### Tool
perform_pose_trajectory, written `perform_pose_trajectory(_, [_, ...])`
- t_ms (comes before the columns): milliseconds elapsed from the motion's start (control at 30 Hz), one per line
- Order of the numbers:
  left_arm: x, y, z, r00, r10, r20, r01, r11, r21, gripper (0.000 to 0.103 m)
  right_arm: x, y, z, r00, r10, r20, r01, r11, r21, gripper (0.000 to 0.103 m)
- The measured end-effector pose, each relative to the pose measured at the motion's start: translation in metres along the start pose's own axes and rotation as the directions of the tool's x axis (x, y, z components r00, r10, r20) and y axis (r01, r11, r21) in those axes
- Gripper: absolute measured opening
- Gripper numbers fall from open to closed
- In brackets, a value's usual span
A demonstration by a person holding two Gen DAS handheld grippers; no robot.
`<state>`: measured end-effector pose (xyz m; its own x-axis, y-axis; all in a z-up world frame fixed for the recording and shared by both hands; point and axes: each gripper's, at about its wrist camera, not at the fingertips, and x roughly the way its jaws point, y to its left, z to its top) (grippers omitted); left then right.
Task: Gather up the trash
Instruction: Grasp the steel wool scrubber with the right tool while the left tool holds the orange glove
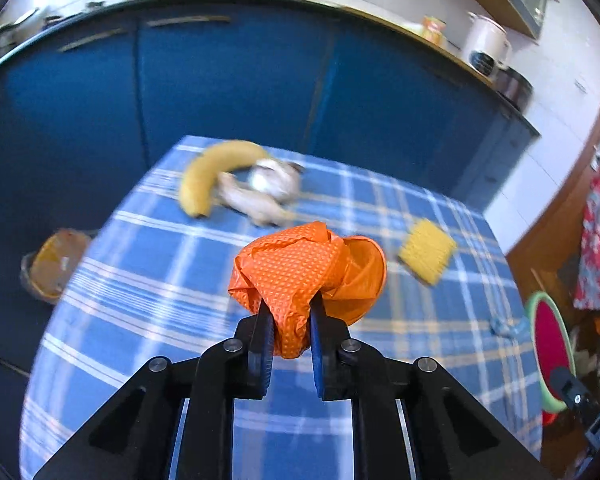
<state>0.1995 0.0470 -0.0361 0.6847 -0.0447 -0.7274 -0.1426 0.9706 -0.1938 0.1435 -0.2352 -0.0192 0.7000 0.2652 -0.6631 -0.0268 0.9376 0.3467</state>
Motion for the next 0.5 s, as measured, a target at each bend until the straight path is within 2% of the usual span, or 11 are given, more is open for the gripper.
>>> perform_pose_trajectory(267, [0.007,0.046,0.012,0.998,0.043,0.042,-0.038,0.994,-0.103,0.015,0.040,0.052,0.007,0.999,0.029,-0.040,-0.032,0.997,-0.067,0.047])
perform_pose_trajectory(500, [0.017,0.069,0.012,0.993,0.096,0.064,-0.086,0.985,-0.151,0.015,0.086,0.092,0.010,0.996,0.044,-0.076,-0.052,0.992,-0.114,0.047])
